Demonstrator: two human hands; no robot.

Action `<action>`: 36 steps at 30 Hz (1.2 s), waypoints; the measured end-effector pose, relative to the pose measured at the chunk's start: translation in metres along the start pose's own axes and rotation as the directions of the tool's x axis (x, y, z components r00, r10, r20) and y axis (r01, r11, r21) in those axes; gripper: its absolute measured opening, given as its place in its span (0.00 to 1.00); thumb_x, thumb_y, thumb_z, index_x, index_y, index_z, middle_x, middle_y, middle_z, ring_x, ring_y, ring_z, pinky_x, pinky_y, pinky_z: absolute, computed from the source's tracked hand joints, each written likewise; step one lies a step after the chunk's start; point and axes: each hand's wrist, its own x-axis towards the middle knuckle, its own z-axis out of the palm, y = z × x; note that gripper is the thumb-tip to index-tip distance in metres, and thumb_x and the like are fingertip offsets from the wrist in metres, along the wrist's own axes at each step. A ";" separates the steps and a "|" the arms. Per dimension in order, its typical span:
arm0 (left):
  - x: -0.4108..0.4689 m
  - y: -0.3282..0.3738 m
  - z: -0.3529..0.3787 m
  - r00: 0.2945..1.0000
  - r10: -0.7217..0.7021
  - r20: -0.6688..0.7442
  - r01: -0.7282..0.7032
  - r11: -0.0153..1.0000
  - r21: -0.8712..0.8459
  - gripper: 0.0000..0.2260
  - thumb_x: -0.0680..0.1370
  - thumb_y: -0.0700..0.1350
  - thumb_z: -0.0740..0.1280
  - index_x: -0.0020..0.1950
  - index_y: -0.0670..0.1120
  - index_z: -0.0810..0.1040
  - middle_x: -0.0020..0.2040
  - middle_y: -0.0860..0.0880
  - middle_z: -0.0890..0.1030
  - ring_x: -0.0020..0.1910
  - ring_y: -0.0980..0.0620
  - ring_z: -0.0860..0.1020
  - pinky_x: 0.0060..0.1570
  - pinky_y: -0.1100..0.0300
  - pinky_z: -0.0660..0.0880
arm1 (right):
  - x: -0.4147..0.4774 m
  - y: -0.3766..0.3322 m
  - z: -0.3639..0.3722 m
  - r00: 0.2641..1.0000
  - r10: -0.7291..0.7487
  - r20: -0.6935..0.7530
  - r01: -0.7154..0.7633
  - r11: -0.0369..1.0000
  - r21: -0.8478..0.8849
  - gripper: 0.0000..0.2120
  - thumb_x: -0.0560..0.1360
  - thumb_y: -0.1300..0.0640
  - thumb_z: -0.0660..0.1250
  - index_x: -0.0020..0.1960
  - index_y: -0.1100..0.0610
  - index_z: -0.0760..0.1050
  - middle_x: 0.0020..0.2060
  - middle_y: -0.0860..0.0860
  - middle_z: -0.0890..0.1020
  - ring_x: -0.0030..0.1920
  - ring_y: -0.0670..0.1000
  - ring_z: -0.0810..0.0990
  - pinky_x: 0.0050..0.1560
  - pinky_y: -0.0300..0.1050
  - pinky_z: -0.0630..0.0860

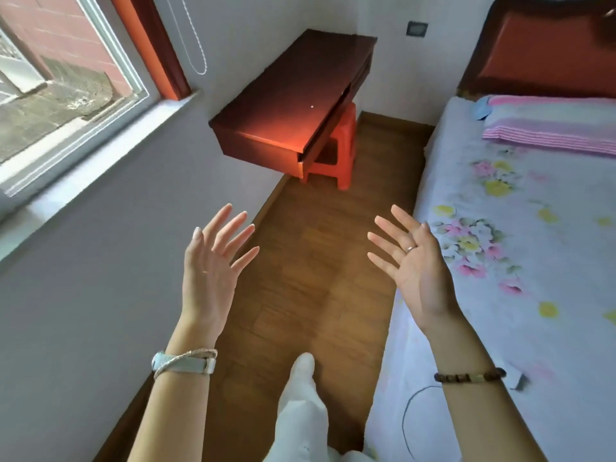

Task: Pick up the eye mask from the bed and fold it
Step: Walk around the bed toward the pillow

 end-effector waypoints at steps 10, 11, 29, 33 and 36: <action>0.169 0.005 0.018 0.968 -0.050 0.244 0.046 0.999 0.024 0.27 0.79 0.63 0.53 0.73 0.52 0.71 0.71 0.50 0.76 0.70 0.48 0.74 0.65 0.46 0.71 | 0.100 -0.024 0.011 0.969 -0.096 -0.227 0.106 0.994 0.033 0.22 0.84 0.46 0.48 0.72 0.49 0.71 0.66 0.51 0.79 0.65 0.53 0.79 0.69 0.60 0.70; 0.182 0.005 0.021 0.964 -0.058 0.260 0.055 0.998 0.021 0.27 0.79 0.63 0.53 0.73 0.52 0.71 0.71 0.50 0.77 0.70 0.48 0.74 0.65 0.45 0.71 | 0.108 -0.025 0.010 0.964 -0.105 -0.246 0.116 0.993 0.032 0.22 0.84 0.46 0.48 0.72 0.50 0.71 0.66 0.51 0.79 0.65 0.52 0.80 0.69 0.60 0.71; 0.375 -0.042 0.166 0.861 -0.162 0.482 0.165 0.986 0.036 0.25 0.81 0.59 0.50 0.74 0.50 0.69 0.71 0.49 0.77 0.70 0.47 0.74 0.67 0.43 0.70 | 0.242 -0.074 -0.076 0.850 -0.206 -0.485 0.236 0.972 0.001 0.23 0.82 0.42 0.50 0.72 0.47 0.71 0.68 0.50 0.78 0.66 0.52 0.79 0.64 0.53 0.75; 0.423 -0.052 0.220 0.849 -0.174 0.498 0.177 0.983 0.041 0.26 0.81 0.58 0.49 0.76 0.48 0.66 0.73 0.46 0.74 0.70 0.47 0.74 0.70 0.41 0.68 | 0.293 -0.098 -0.109 0.832 -0.213 -0.512 0.258 0.966 0.019 0.22 0.82 0.43 0.50 0.71 0.47 0.71 0.68 0.51 0.78 0.66 0.52 0.79 0.66 0.55 0.74; 0.453 -0.056 0.258 0.836 -0.180 0.518 0.174 0.983 0.061 0.28 0.80 0.58 0.50 0.76 0.47 0.65 0.74 0.45 0.72 0.70 0.47 0.74 0.70 0.40 0.67 | 0.329 -0.116 -0.130 0.831 -0.206 -0.517 0.263 0.964 0.039 0.23 0.81 0.42 0.51 0.72 0.47 0.71 0.68 0.50 0.78 0.66 0.52 0.78 0.67 0.55 0.73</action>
